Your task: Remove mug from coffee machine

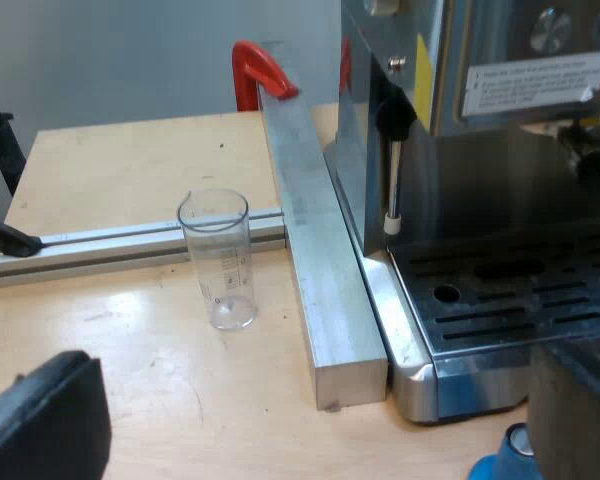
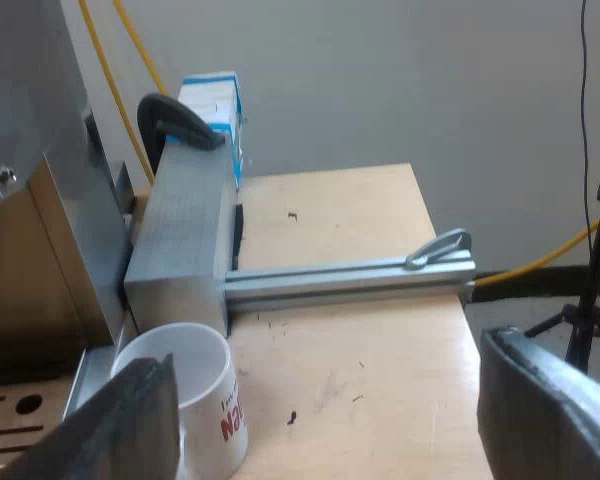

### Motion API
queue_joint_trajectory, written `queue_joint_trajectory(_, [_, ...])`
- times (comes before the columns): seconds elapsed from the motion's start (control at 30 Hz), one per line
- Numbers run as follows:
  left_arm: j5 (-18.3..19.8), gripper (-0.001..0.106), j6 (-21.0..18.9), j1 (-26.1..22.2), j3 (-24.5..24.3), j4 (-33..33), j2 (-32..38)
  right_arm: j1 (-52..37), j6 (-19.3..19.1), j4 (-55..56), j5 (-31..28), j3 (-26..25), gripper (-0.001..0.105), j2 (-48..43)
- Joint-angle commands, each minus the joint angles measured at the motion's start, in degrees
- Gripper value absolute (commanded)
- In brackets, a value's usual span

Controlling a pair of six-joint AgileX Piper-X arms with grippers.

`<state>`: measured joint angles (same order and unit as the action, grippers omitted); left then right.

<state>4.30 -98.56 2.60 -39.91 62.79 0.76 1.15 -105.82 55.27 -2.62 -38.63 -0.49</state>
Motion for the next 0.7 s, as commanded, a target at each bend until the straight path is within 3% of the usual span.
queue_joint_trajectory(0.03, [-0.20, 0.086, -0.08, -0.13, 1.55, -2.19, 8.04, -0.36, -0.74, -0.60, 0.28, 1.14, 0.065, -2.55])
queue_joint_trajectory(0.5, [0.65, 0.086, -0.08, -0.13, 9.76, -4.91, 7.93, -0.36, -0.60, 1.11, 0.28, 7.15, 0.065, -2.55])
queue_joint_trajectory(0.7, [0.65, 0.086, -0.08, -0.13, 10.75, -5.06, 7.93, -0.36, 2.59, 1.28, 0.28, 9.48, 0.065, -2.55])
